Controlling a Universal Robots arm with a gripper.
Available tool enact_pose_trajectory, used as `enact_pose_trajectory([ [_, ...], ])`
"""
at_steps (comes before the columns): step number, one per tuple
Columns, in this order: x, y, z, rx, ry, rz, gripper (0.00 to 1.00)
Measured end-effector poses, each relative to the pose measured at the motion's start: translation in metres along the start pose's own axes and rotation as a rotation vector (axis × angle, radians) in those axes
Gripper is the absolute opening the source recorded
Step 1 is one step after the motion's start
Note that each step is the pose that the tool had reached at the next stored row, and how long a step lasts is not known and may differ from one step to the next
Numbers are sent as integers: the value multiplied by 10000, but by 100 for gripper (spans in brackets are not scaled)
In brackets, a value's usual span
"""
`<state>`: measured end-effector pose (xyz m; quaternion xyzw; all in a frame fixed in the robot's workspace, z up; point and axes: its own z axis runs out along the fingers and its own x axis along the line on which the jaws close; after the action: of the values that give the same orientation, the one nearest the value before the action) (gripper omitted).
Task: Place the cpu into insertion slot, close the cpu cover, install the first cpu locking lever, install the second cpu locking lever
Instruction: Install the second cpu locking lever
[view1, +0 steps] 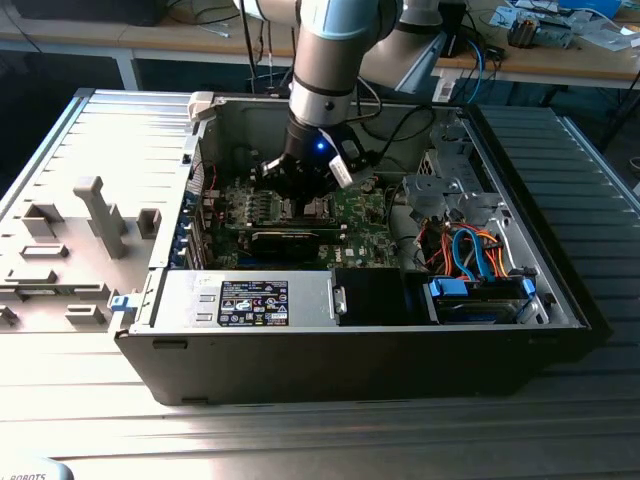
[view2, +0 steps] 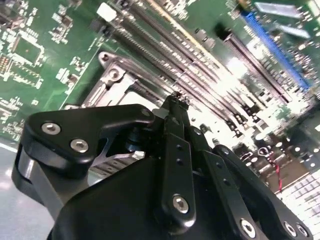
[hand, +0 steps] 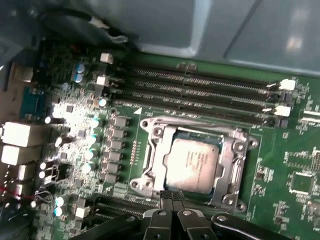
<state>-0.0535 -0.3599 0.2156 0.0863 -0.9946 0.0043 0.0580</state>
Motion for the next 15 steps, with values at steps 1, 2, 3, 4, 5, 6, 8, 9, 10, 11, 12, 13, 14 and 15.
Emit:
enact_pose_trajectory([
  [1, -4, 8, -14, 20, 5, 3, 11],
  [2, -6, 14, -59, 35, 7, 7, 11],
  [3, 0, 16, -137, 52, 11, 10, 11],
  [4, 4, 17, -183, 62, 12, 11, 11],
  [5, 7, 17, -225, 68, 13, 11, 11],
  [6, 17, 18, -312, 82, 16, 10, 11],
  [8, 29, 19, -413, 98, 18, 12, 11],
  [9, 37, 20, -480, 109, 20, 15, 11],
  [10, 40, 20, -507, 112, 22, 15, 11],
  [11, 42, 20, -523, 112, 21, 15, 11],
  [12, 42, 20, -522, 110, 19, 15, 11],
  [13, 42, 20, -522, 111, 19, 15, 11],
  [14, 42, 20, -523, 112, 20, 15, 11],
  [15, 42, 20, -524, 112, 21, 15, 11],
])
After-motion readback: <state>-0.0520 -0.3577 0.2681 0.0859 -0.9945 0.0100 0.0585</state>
